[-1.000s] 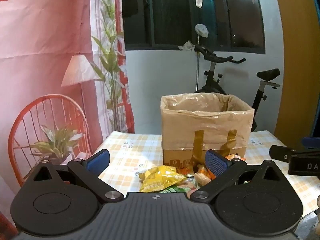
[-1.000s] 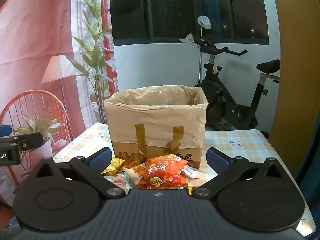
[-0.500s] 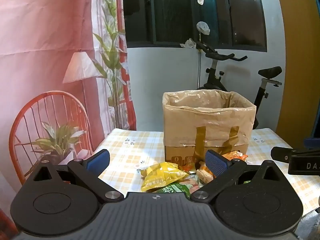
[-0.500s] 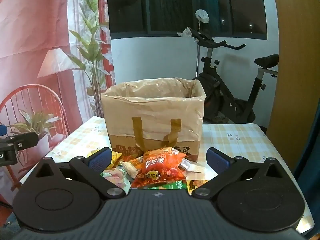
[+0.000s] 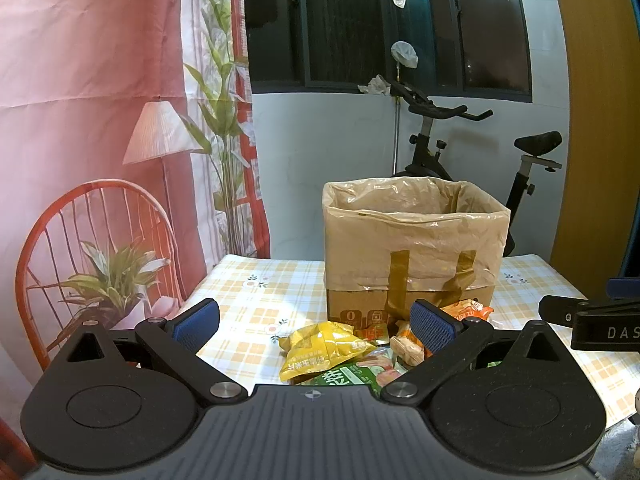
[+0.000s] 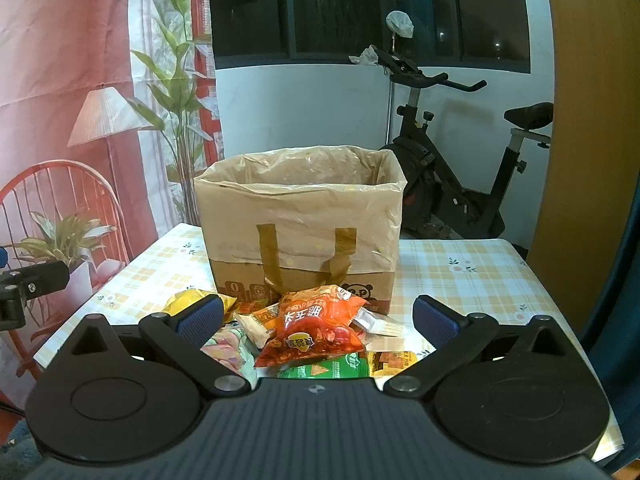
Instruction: Organize snacks
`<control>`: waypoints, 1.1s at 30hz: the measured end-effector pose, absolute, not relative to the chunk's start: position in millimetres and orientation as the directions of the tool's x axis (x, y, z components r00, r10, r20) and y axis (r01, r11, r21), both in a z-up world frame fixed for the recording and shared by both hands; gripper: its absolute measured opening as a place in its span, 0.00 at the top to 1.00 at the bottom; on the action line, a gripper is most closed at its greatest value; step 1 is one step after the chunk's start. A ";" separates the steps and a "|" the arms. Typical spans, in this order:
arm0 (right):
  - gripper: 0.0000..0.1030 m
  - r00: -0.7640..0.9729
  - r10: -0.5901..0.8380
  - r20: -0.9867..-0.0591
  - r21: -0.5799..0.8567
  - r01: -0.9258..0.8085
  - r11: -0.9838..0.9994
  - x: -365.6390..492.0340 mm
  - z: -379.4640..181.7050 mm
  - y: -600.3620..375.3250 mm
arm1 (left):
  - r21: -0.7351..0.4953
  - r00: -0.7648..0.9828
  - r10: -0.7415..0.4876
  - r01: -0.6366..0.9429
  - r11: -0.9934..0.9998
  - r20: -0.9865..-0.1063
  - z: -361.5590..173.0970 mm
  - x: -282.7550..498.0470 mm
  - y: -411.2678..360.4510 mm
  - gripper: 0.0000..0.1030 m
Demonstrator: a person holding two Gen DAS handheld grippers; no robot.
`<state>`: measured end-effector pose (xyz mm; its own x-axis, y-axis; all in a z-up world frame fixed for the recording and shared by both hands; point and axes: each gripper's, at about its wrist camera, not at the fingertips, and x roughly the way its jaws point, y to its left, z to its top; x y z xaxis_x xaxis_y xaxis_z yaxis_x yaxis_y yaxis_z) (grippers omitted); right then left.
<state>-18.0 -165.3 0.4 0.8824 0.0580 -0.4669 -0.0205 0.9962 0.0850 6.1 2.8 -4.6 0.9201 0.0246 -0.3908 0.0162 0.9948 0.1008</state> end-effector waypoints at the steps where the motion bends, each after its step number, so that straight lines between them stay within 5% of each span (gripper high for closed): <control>1: 0.00 0.882 0.058 -0.467 0.085 -0.021 0.996 -18.0 0.5 -165.0 | 0.101 0.920 0.024 0.016 0.995 -0.391 -4.7 6.2 2.8 0.01; 33: 0.00 0.881 0.056 -0.469 0.083 -0.019 0.996 -18.3 -0.5 -163.7 | 0.090 0.918 0.022 0.015 0.996 -0.396 -10.5 3.3 1.6 0.01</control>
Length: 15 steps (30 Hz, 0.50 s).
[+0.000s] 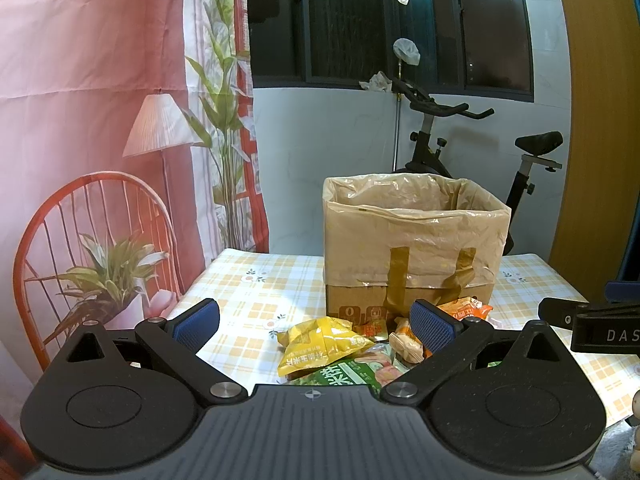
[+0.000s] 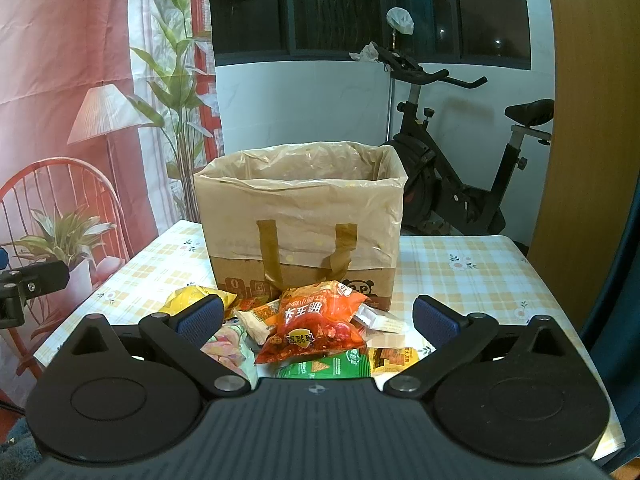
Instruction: Organize snacks
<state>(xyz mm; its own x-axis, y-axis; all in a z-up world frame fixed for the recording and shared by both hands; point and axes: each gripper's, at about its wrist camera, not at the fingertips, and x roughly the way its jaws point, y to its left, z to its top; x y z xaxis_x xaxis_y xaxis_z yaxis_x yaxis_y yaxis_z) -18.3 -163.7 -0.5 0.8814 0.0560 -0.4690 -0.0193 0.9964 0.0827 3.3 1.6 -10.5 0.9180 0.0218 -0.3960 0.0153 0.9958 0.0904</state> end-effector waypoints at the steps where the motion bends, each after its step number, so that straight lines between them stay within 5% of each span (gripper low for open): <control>1: 0.00 0.881 0.056 -0.469 0.083 -0.019 0.996 -18.2 -0.4 -163.7 | 0.089 0.918 0.021 0.015 0.996 -0.397 -11.0 3.6 2.2 0.01; 15: 0.00 0.881 0.056 -0.470 0.083 -0.019 0.996 -17.8 -0.4 -163.7 | 0.079 0.917 0.015 0.018 0.997 -0.399 -10.1 4.6 3.8 0.01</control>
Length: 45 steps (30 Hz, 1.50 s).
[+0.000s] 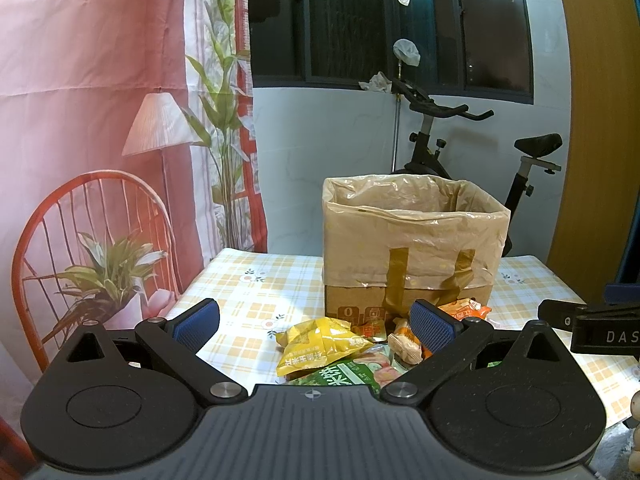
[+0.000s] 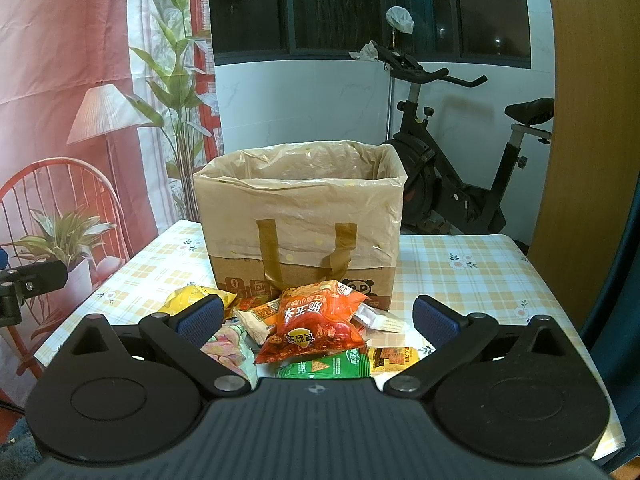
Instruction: Organize snacks
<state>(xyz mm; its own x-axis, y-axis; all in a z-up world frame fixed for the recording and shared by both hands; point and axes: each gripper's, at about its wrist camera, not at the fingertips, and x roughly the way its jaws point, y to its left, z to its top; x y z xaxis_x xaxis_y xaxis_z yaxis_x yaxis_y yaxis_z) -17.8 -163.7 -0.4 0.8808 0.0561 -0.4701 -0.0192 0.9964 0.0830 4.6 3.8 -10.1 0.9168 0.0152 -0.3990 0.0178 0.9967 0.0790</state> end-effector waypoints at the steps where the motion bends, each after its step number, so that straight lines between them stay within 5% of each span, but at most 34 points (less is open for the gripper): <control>1: 0.00 0.880 0.056 -0.471 0.083 -0.019 0.996 -17.6 0.0 -163.6 | 0.078 0.917 0.015 0.018 0.997 -0.400 -9.9 4.7 3.9 0.01; 17: 0.00 0.881 0.078 -0.468 0.109 -0.030 0.994 -17.5 -7.9 -169.2 | 0.056 0.916 0.006 0.018 0.998 -0.401 -10.1 16.9 16.7 0.01; 25: 0.00 0.932 0.038 -0.361 0.061 -0.017 0.998 7.9 -14.8 -184.1 | -0.006 0.914 0.012 -0.016 1.000 -0.405 -21.2 47.5 34.0 0.01; 45: 0.00 0.790 0.092 -0.606 0.100 -0.038 0.994 53.6 -131.1 -178.6 | -0.150 0.782 -0.148 0.070 0.986 -0.606 -131.0 101.3 32.1 0.07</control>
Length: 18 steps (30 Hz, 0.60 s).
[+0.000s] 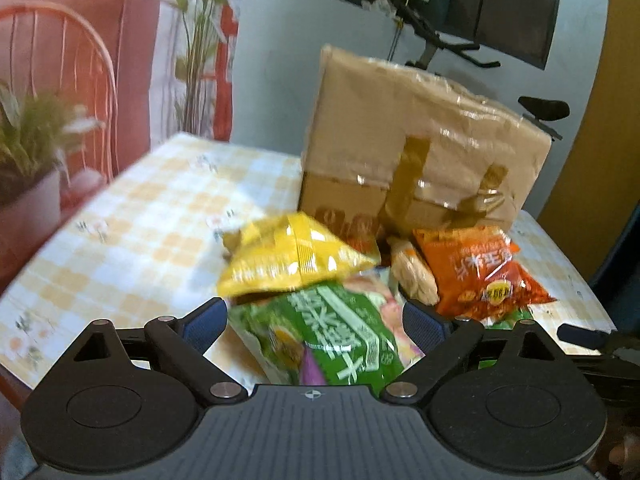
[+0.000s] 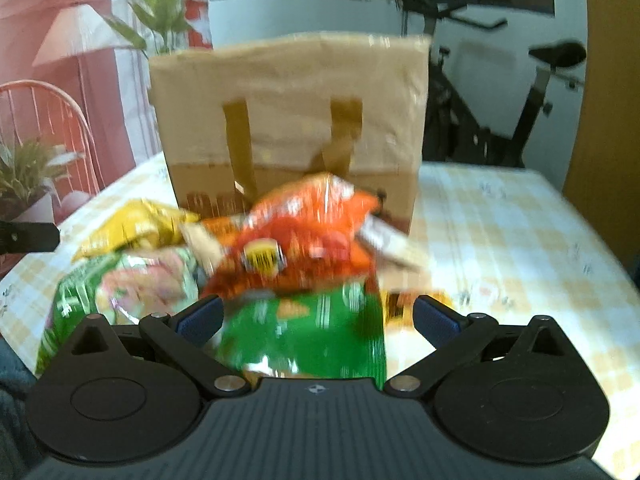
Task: Organize snacks
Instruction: 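Lower both tools to the pile and reach for two green snack bags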
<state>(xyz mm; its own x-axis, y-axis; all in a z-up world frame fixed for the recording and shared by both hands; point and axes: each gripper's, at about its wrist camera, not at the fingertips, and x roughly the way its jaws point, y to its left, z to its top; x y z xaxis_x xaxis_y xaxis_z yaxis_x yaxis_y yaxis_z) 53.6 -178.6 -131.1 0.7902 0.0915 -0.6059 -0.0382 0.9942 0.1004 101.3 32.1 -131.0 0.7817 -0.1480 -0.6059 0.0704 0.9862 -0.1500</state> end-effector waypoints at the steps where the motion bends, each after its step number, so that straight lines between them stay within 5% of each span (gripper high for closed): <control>1: 0.00 0.785 0.093 -0.612 0.108 -0.033 0.994 53.6 -134.6 -179.9 | -0.160 0.776 -0.152 0.067 0.985 -0.611 -134.7 102.7 33.5 0.07; 18: 0.04 0.745 0.224 -0.628 0.273 -0.058 0.960 54.5 -148.5 -189.4 | -0.304 0.709 -0.238 0.035 0.952 -0.663 -172.1 127.8 39.4 0.06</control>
<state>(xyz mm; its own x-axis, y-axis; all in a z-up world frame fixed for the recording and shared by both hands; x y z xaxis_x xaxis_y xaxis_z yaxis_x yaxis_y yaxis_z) 54.5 -189.4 -148.5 0.7452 0.2239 -0.6281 -0.0580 0.9601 0.2734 127.8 39.4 -172.1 0.7095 -0.2382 -0.6632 0.0353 0.9520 -0.3042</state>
